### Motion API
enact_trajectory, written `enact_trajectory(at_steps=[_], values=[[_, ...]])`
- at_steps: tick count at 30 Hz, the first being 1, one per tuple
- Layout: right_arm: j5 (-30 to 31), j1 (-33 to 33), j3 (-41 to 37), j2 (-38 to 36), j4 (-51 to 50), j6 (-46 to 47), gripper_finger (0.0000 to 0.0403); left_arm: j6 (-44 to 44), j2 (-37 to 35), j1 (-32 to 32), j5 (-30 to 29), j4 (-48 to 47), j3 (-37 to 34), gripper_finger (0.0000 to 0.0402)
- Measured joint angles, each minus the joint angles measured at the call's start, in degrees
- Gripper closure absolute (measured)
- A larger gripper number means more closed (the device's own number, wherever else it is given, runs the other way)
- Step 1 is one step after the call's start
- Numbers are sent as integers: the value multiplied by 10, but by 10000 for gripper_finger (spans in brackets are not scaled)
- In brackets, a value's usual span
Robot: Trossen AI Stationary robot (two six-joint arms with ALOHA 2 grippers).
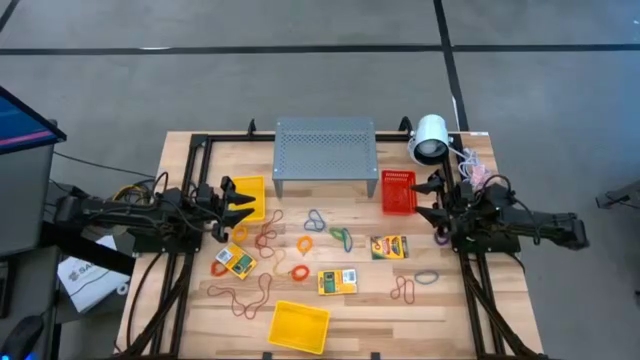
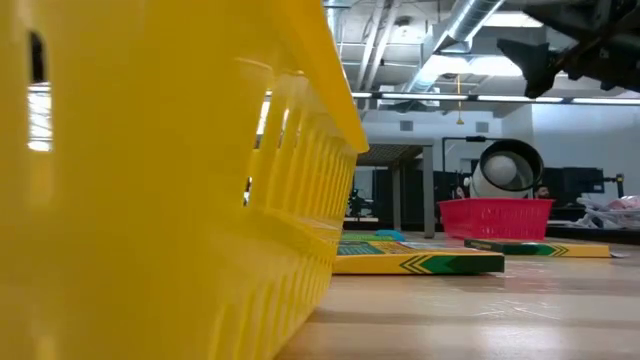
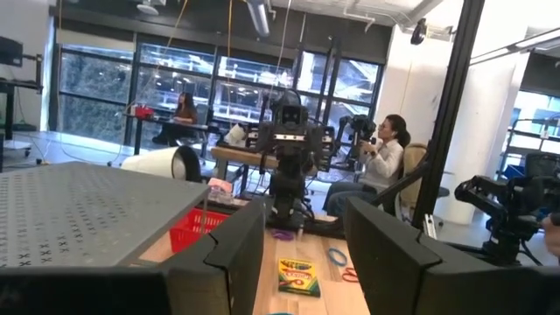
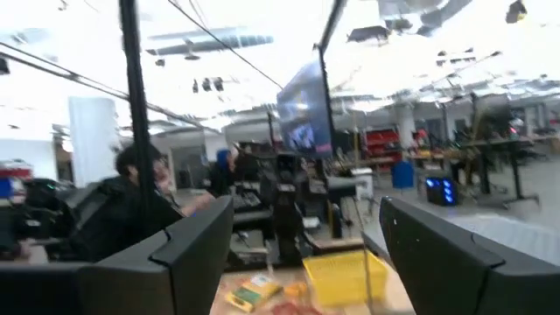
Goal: Pick & Place Office Desk Supplies
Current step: Put the violet spiral keychain into the bottom yellow bin
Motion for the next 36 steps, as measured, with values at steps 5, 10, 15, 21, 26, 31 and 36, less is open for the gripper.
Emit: enact_trajectory(at_steps=[5, 10, 15, 21, 26, 31, 36], values=[[1, 12, 8, 29, 53, -68, 120, 4, 20, 0, 0, 43, 0, 247], [1, 12, 8, 30, 24, -79, 120, 3, 22, 0, 0, 50, 0, 247], [1, 12, 9, 30, 31, -49, 120, -2, 22, 0, 5, 44, 0, 247], [-20, 21, 23, 29, 73, -41, 120, -10, 26, 0, 12, 44, 0, 247], [0, 38, 100, 86, -62, -50, 120, -17, 25, 0, 12, 66, 0, 247], [28, 54, 225, 202, -239, -62, 120, -17, 25, 0, 12, 69, 0, 247], [61, 69, 349, 332, -427, -44, 120, -17, 25, 0, 20, 66, 0, 247]])
